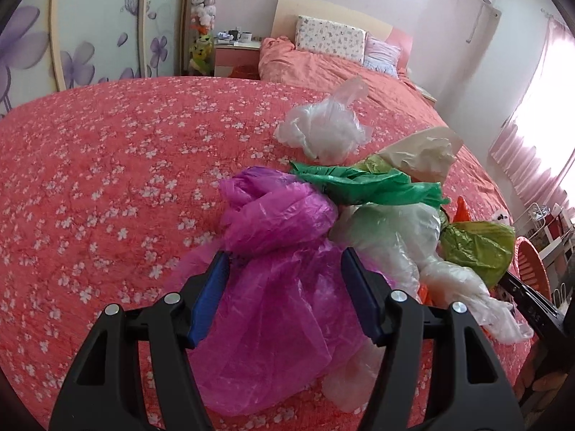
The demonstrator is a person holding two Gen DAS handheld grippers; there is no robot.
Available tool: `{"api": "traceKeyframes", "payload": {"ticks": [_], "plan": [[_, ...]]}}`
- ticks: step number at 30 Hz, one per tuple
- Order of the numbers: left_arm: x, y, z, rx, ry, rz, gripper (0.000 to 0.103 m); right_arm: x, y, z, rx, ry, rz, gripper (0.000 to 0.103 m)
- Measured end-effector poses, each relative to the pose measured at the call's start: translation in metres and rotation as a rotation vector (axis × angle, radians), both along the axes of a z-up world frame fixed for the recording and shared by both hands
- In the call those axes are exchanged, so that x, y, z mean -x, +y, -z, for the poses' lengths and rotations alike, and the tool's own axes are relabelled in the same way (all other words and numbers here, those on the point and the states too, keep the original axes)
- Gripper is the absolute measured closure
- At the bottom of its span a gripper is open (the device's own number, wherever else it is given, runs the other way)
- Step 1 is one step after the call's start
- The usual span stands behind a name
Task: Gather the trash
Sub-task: 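Grasp the magenta bag with the left tool while the right tool grasps the patterned cloth, then carry the magenta bag and patterned cloth over the basket with both tools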
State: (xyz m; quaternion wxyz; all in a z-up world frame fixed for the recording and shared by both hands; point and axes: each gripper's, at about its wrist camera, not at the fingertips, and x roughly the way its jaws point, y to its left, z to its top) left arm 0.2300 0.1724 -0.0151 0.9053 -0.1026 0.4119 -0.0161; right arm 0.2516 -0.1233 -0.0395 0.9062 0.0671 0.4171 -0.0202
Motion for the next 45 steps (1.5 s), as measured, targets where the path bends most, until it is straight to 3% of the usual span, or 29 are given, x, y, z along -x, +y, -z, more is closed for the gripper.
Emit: {"api": "traceKeyframes", "payload": {"ticks": [5,8,26,35,45], "plan": [[0.007,-0.002,-0.001,-0.032,-0.025,0.009,0.075,0.009,0.000,-0.005,0.008,-0.025,-0.008,0.096],[0.014,-0.001,-0.006,-0.055,-0.050,0.001,0.084,0.015,-0.001,-0.011,0.003,-0.040,-0.008,0.096],[0.047,0.015,-0.063,-0.058,-0.198,-0.019,0.088,0.044,-0.003,-0.045,-0.006,-0.112,-0.013,0.096],[0.058,-0.027,-0.088,-0.046,-0.244,0.071,0.088,0.067,-0.013,-0.076,-0.015,-0.184,-0.010,0.096],[0.062,-0.104,-0.105,-0.018,-0.297,0.246,0.088,0.097,-0.049,-0.103,-0.001,-0.260,0.046,0.096]]}}
